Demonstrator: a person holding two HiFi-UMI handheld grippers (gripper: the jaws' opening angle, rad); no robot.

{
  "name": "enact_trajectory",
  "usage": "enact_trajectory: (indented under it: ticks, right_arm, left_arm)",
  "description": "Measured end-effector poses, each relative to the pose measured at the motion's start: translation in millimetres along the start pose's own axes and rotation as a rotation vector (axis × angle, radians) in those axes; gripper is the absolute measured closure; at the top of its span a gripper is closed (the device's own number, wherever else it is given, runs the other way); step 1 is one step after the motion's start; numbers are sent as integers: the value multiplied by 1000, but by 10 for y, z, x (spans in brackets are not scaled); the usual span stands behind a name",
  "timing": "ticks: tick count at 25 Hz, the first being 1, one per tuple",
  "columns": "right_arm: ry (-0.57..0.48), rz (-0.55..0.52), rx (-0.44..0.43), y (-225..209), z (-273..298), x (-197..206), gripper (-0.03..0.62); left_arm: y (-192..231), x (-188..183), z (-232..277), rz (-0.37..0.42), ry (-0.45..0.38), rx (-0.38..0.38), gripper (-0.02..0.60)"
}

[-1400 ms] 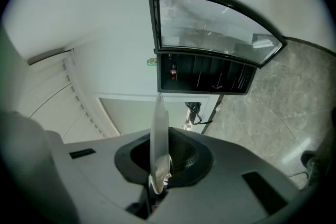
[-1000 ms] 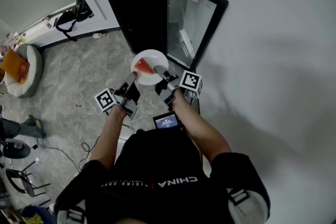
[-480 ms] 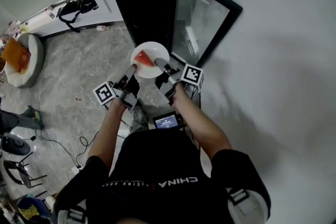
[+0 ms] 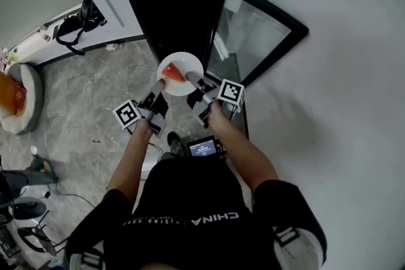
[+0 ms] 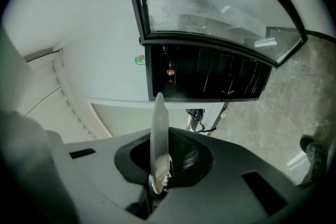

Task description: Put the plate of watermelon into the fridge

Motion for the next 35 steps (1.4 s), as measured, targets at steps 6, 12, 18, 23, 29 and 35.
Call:
enact_trajectory:
  ticks: [6, 12, 18, 23, 29, 35]
  right_arm:
    - [-63, -7, 10, -3, 550, 63, 569]
    - [-105, -21, 38, 2, 761, 108, 569]
    - [-123, 8, 61, -80, 890, -37, 569]
    - [-99, 34, 66, -208, 1167, -417, 569]
    - [-63, 41, 49, -130, 1515, -830, 569]
    - [-25, 49, 54, 111, 1810, -1216, 569]
  left_arm:
    - [199, -562, 261, -21, 70, 2, 522]
    - [326, -804, 372, -45, 119, 12, 522]
    - [465, -844, 568, -54, 127, -8, 522]
    - [611, -853, 976, -43, 101, -24, 520]
    - [616, -950, 1458, -36, 58, -50, 522]
    - [483, -1055, 1893, -32, 23, -71, 521]
Point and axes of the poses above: the fingertips, and each gripper's own axes: z forward along the fingers, y to its left, x out of its underside, the point moved 6 cm from there along -z, backward along the fingers, and after that the axes turned 12 degrees about -y, right-handed, at the moved point
